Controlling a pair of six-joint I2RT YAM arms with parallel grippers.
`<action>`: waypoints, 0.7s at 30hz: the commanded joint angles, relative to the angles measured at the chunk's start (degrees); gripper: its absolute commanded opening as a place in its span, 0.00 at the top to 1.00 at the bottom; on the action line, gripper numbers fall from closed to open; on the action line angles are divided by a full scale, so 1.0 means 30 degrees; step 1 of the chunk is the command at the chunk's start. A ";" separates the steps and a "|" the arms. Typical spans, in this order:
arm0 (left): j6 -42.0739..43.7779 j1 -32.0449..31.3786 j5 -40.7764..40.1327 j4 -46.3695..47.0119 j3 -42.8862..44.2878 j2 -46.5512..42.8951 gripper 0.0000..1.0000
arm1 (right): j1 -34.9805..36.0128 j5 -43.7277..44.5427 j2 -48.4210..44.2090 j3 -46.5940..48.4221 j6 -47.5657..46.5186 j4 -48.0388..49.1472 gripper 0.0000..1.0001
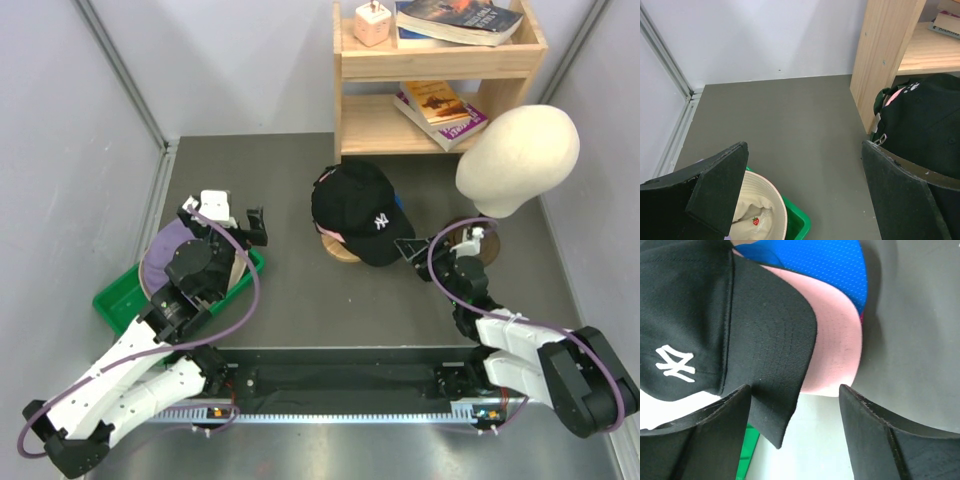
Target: Stack the hats
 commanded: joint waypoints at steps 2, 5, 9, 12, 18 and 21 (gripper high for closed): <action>-0.0236 0.0002 0.0062 0.0328 0.0018 -0.0016 0.01 | -0.0280 -0.1297 -0.0406 -0.0668 -0.0171 0.1791 0.27; -0.0236 0.0031 0.0092 0.0357 -0.0041 -0.0015 0.01 | -0.0192 -0.1971 -0.0699 -0.1195 -0.0054 0.2553 0.25; -0.0265 0.0031 0.0180 0.0357 -0.0012 0.0072 0.01 | -0.0104 -0.2121 -0.1285 -0.1549 -0.0140 0.2849 0.25; -0.0294 0.0031 0.0238 0.0357 -0.0011 0.0131 0.01 | -0.0075 -0.2413 -0.1375 -0.1403 -0.0493 0.3519 0.25; -0.0294 0.0031 0.0268 0.0328 0.0018 0.0335 0.01 | -0.0046 -0.3262 -0.0146 -0.0671 -0.0816 0.4605 0.28; -0.0265 0.0031 0.0297 0.0357 0.0017 0.0423 0.01 | -0.0016 -0.4023 0.0850 -0.0582 -0.0670 0.5718 0.38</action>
